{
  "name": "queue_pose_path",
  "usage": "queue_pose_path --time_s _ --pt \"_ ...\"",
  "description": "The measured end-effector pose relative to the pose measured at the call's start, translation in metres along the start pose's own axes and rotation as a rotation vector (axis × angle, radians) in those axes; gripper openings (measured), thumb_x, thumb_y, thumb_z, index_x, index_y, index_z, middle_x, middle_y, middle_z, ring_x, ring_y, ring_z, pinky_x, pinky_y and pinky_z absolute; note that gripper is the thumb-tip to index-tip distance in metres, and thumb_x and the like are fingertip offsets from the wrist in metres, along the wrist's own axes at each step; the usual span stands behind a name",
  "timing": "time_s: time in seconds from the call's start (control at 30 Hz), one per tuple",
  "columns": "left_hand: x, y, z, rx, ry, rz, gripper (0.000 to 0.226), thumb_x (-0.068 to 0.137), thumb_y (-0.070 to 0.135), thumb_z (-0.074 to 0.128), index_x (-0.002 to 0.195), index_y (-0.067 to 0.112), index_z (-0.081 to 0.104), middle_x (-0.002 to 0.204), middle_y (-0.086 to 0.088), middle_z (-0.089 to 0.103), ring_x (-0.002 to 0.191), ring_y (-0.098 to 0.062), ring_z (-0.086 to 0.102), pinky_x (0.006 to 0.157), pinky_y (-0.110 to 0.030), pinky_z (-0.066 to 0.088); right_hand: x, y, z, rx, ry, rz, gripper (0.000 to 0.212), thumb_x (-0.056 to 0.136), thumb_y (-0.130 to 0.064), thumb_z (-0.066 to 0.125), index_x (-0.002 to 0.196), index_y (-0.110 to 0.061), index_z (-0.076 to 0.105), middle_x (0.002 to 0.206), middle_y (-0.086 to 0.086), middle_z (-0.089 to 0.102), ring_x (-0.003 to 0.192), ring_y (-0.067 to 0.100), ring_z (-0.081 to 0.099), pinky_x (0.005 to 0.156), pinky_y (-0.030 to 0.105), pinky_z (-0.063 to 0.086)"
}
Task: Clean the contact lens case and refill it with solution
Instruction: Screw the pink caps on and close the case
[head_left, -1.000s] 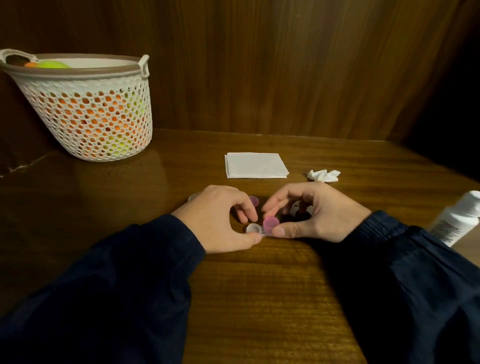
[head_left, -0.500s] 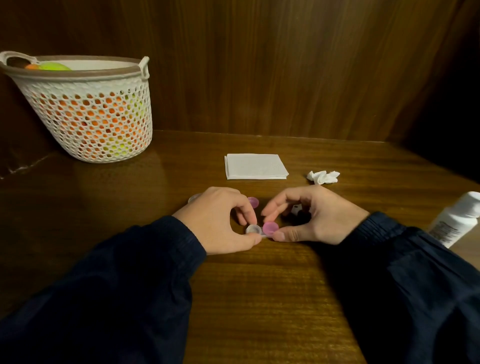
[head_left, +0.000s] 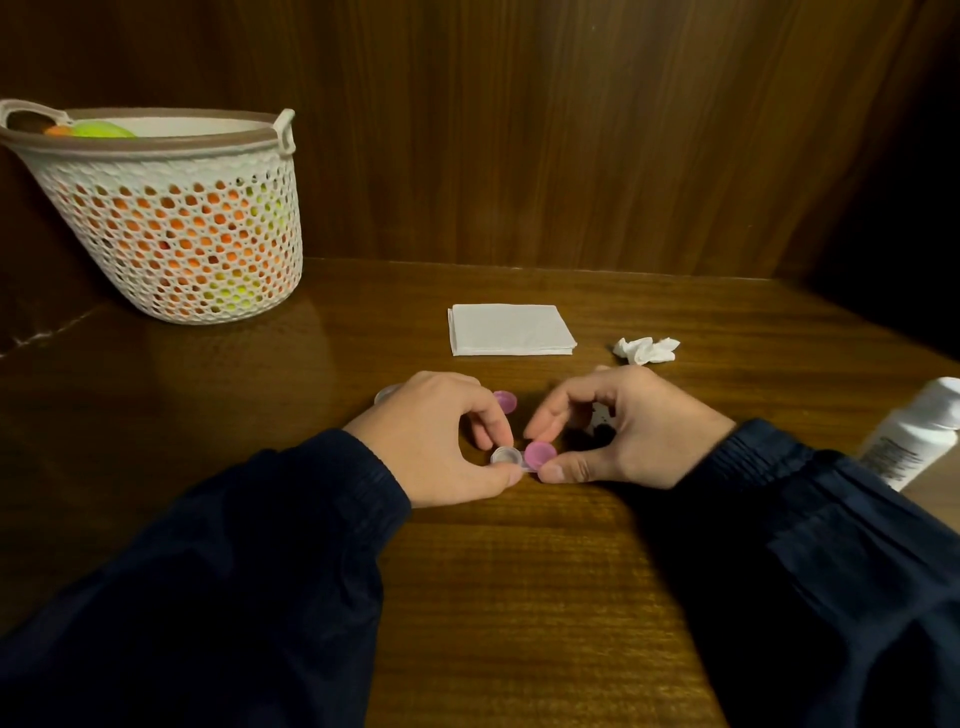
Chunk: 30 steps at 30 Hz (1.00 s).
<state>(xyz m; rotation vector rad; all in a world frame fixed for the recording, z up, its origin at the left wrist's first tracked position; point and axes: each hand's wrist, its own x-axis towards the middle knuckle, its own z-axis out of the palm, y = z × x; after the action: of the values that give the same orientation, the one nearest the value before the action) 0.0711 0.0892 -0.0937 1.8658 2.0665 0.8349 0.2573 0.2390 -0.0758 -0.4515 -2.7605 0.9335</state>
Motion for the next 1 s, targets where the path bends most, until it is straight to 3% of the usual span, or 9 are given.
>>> queue_pose_path --time_s 0.07,0.13,0.33,0.47,0.57,0.73,0.87,1.0 --pt "-0.0005 -0.0003 0.0 -0.003 -0.005 0.0 0.019 0.077 0.052 0.082 0.086 0.036 0.076 0.088 0.016 0.068 0.065 0.018 0.054 0.06 -0.027 0.032 0.0007 -0.0026 0.0003 -0.085 -0.015 0.032 0.041 0.071 -0.045 0.092 0.108 -0.04 0.076 0.098 -0.032 0.073 0.098 -0.007 0.062 0.093 0.027 0.043" --pt "-0.0006 -0.0007 -0.0002 -0.005 -0.009 0.0 0.019 0.077 0.052 0.082 0.086 0.036 0.076 0.088 0.016 0.068 0.062 0.019 0.053 0.058 -0.026 0.03 -0.0003 -0.0049 -0.0003 -0.121 -0.024 0.056 0.054 0.069 -0.053 0.091 0.119 -0.045 0.071 0.107 -0.036 0.07 0.104 -0.006 0.057 0.097 0.032 0.048" --pt "-0.0001 -0.0018 0.0005 -0.004 -0.005 -0.009 0.02 0.076 0.054 0.082 0.086 0.038 0.076 0.087 0.017 0.068 0.065 0.02 0.052 0.059 -0.028 0.03 -0.0028 -0.0027 -0.0024 -0.053 -0.035 -0.002 0.047 0.08 -0.034 0.091 0.123 -0.038 0.072 0.101 -0.035 0.075 0.103 -0.018 0.056 0.094 0.024 0.034" --pt "-0.0004 -0.0015 0.0008 -0.005 -0.009 -0.008 0.018 0.077 0.051 0.082 0.086 0.036 0.075 0.086 0.016 0.067 0.066 0.025 0.051 0.058 -0.027 0.03 0.0015 -0.0014 0.0024 -0.085 0.024 0.026 0.043 0.067 -0.055 0.089 0.106 -0.045 0.073 0.093 -0.034 0.075 0.096 -0.012 0.055 0.088 0.031 0.039" --pt "-0.0008 -0.0006 0.0006 -0.009 -0.012 -0.01 0.017 0.077 0.05 0.082 0.085 0.037 0.075 0.086 0.016 0.067 0.063 0.022 0.052 0.057 -0.026 0.028 0.0001 -0.0021 0.0002 -0.107 0.013 0.02 0.054 0.062 -0.068 0.082 0.112 -0.054 0.068 0.101 -0.037 0.073 0.099 -0.01 0.052 0.087 0.032 0.044" --pt "-0.0007 -0.0009 0.0007 -0.016 -0.009 -0.015 0.018 0.076 0.051 0.082 0.085 0.037 0.076 0.087 0.016 0.068 0.062 0.023 0.051 0.06 -0.029 0.031 -0.0019 0.0005 -0.0024 -0.066 0.007 -0.008 0.042 0.076 -0.044 0.09 0.115 -0.042 0.076 0.101 -0.033 0.075 0.1 -0.008 0.056 0.089 0.028 0.041" --pt "-0.001 -0.0005 0.0014 -0.016 -0.012 -0.005 0.017 0.078 0.048 0.083 0.085 0.036 0.075 0.087 0.017 0.068 0.064 0.031 0.048 0.065 -0.032 0.034 0.0024 0.0021 0.0013 -0.091 0.033 0.01 0.041 0.067 -0.057 0.088 0.104 -0.047 0.074 0.093 -0.034 0.074 0.095 -0.013 0.053 0.079 0.024 0.038" --pt "-0.0006 -0.0009 0.0013 -0.009 -0.009 -0.002 0.017 0.077 0.051 0.082 0.085 0.038 0.075 0.086 0.017 0.067 0.061 0.024 0.051 0.055 -0.025 0.028 -0.0014 0.0007 -0.002 -0.067 -0.004 0.009 0.052 0.069 -0.058 0.086 0.118 -0.047 0.072 0.101 -0.035 0.074 0.099 -0.01 0.054 0.085 0.027 0.04"
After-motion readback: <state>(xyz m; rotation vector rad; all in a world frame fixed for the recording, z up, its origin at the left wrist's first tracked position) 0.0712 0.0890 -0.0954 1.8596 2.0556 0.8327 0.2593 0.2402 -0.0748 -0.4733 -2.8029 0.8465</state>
